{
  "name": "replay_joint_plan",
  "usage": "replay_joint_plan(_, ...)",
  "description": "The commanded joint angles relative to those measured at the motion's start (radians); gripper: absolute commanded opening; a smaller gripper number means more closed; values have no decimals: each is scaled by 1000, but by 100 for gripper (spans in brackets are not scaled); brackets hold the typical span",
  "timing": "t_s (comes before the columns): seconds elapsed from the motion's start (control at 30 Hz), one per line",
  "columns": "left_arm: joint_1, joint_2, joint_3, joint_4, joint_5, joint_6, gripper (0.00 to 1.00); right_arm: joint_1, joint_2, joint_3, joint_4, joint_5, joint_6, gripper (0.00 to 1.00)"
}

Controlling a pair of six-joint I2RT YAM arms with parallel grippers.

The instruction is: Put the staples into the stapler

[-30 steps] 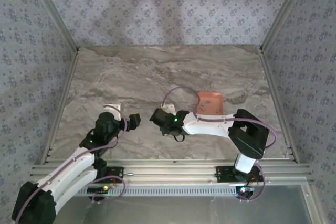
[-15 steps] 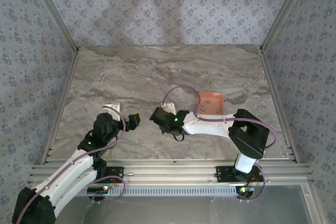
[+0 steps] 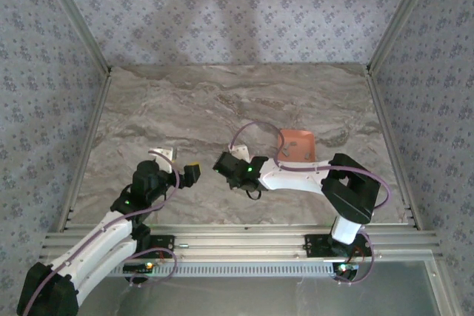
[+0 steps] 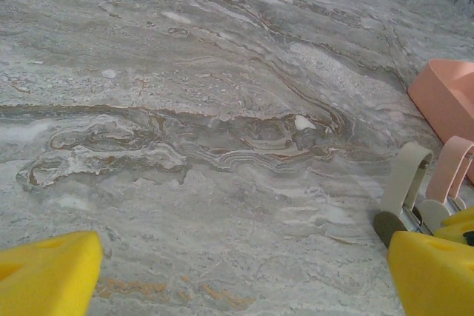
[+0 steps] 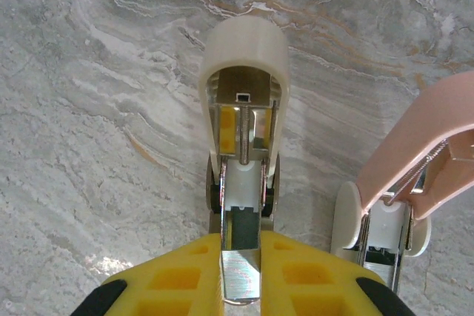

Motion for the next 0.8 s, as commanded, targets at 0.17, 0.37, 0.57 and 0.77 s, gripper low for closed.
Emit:
replay_joint_plan(0.17,8,-5,-16,41,17,26,98,-2,-4,-4,14,32,-16,16)
replay_joint_plan(0.37,7,-4,-18,46,20,28,98,-2,-1,-8,15,35,-14,16)
replay_joint_plan(0.57,7,-4,-19,47,24,32,98,-3,10,-13,7,37,-2,16)
replay_joint_plan(0.77,7,-4,-18,47,24,31,98,-6,28,-4,6,31,-12,16)
